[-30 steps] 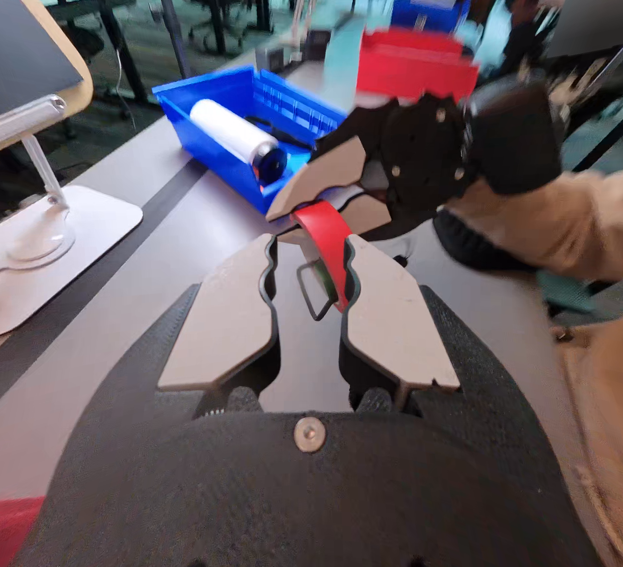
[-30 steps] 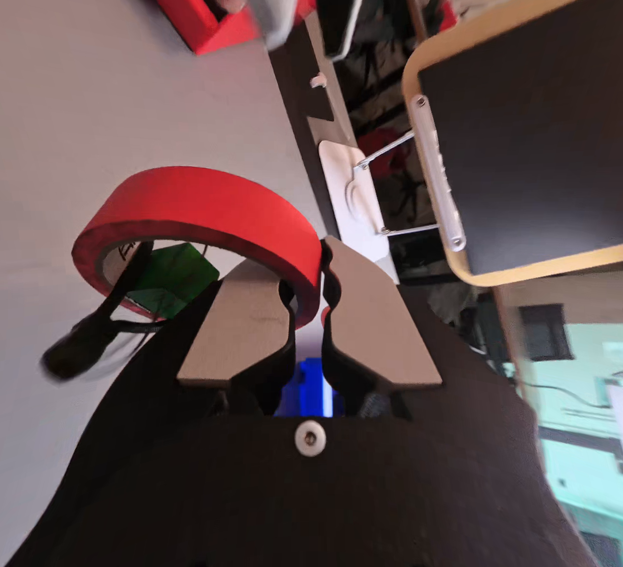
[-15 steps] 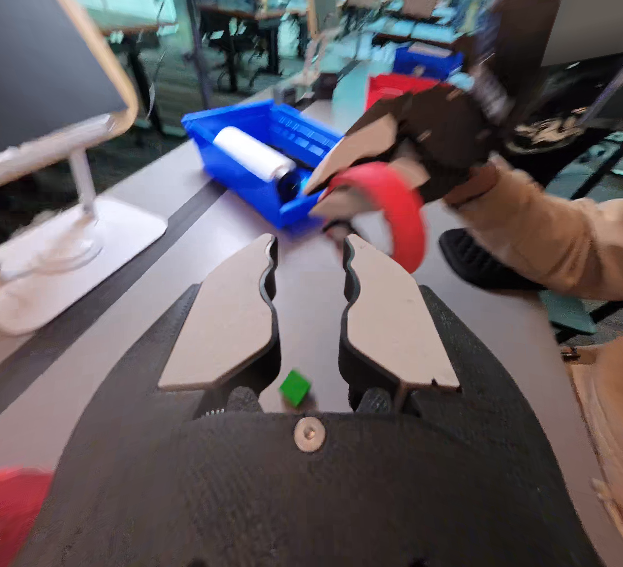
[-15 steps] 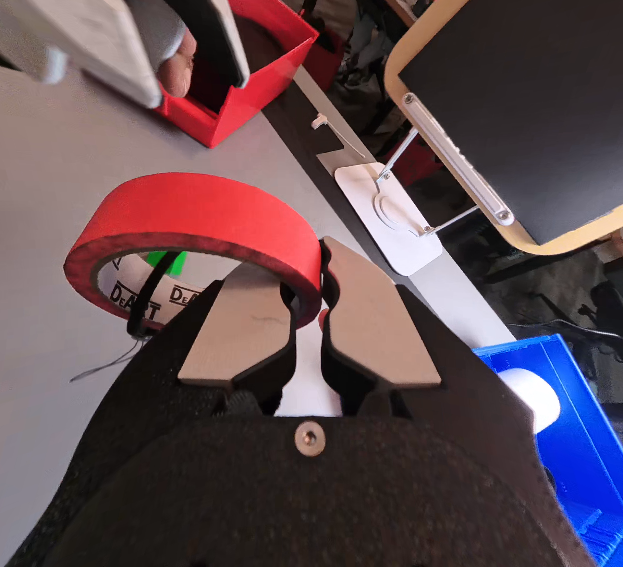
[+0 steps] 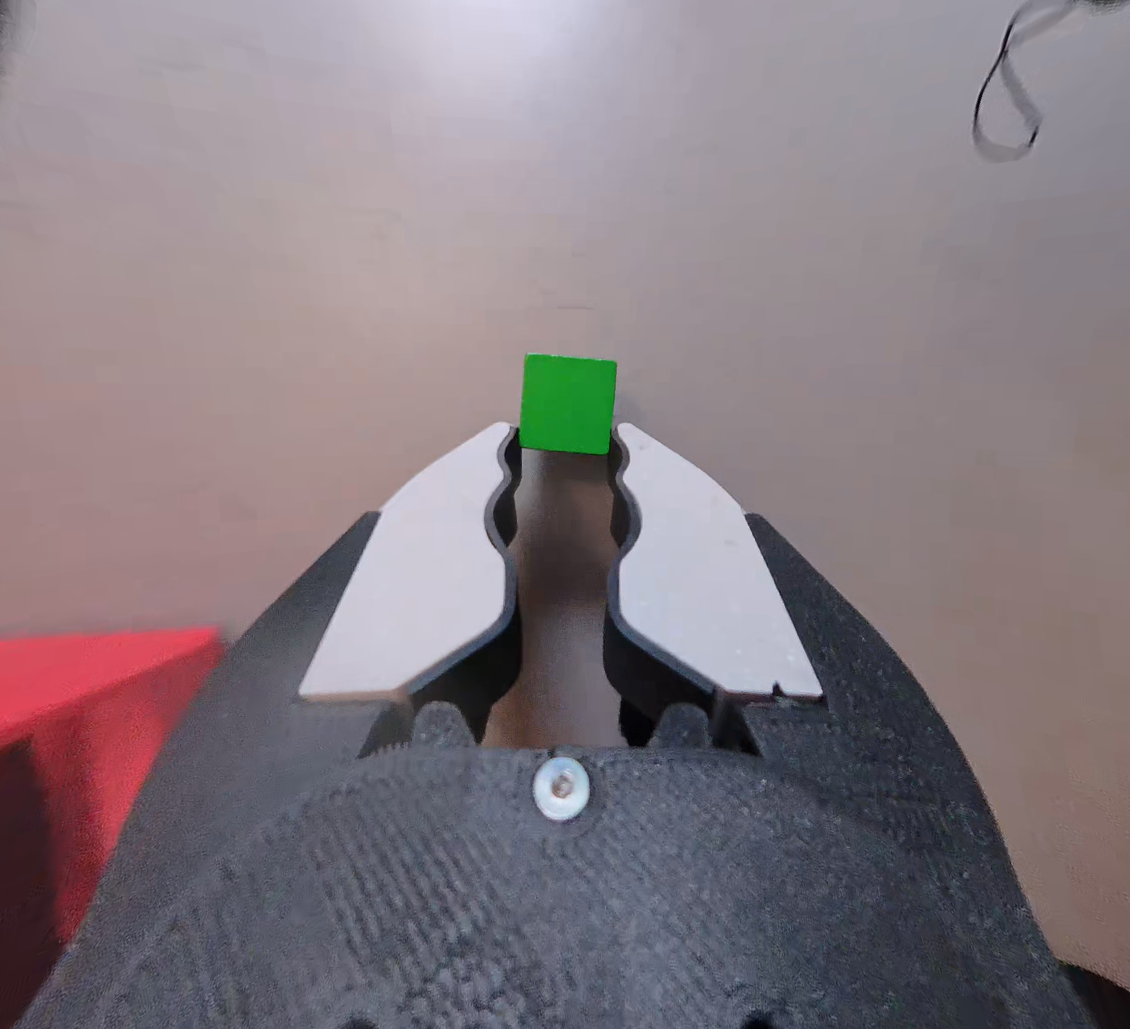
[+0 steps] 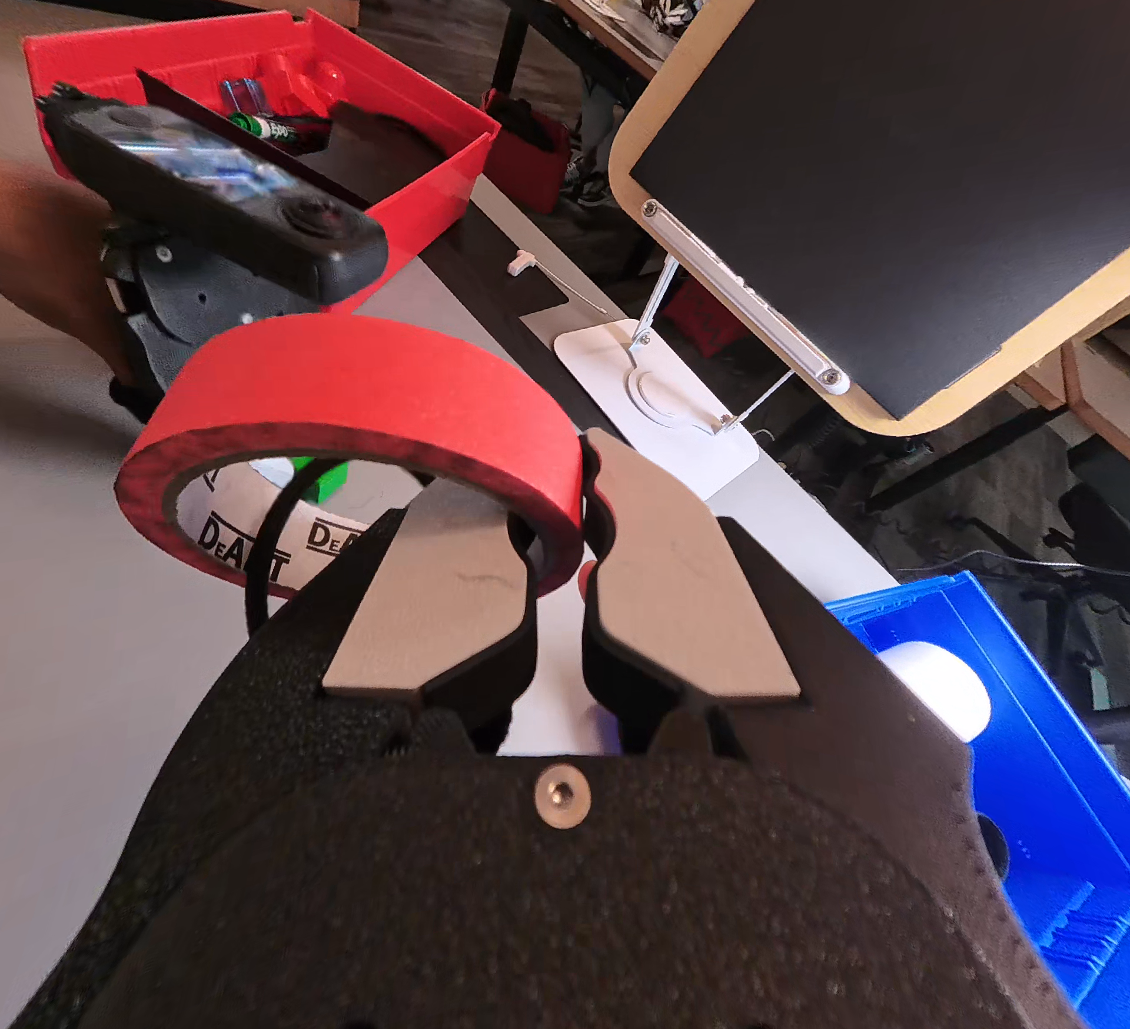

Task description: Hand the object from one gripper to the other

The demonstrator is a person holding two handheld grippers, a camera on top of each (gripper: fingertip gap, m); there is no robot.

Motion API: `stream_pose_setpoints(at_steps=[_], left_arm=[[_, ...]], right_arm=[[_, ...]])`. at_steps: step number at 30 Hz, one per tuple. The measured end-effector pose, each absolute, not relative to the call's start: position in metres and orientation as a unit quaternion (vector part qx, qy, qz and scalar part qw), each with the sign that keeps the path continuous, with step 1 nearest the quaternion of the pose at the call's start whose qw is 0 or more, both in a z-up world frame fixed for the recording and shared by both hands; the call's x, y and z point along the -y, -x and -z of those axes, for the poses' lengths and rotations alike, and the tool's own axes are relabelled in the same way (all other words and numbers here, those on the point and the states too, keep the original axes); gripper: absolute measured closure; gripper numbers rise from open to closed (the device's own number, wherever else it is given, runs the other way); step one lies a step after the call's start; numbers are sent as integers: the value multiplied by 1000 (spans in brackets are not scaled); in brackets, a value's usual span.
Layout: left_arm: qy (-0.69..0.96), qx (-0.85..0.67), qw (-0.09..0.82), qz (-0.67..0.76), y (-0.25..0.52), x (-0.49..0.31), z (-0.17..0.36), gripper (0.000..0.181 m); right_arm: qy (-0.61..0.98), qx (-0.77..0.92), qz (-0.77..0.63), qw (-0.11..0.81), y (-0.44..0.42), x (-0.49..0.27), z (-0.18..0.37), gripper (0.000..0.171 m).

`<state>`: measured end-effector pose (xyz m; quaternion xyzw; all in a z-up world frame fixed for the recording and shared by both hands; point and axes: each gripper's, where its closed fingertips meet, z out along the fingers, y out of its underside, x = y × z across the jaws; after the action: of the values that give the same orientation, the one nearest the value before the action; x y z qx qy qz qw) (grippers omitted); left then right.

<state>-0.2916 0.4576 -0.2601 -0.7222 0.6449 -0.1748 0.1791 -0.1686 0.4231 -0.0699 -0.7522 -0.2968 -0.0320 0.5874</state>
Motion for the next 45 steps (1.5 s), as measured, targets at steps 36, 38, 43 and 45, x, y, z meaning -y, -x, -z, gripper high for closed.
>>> stream_pose_setpoints(at_steps=[36,38,43,45], left_arm=[[573,-752,229,231,190,-374,269,164],[587,-748,238,197,198,-388,266,164],[664,-629,346,208,251,-468,178,165],[706,-564,388,182,295,-519,142,165]], right_arm=[[747,233,23,622,121,-420,40,161],[749,232,27,620,119,-421,42,161],[749,222,32,624,109,-420,39,161],[750,215,27,625,104,-421,38,161]])
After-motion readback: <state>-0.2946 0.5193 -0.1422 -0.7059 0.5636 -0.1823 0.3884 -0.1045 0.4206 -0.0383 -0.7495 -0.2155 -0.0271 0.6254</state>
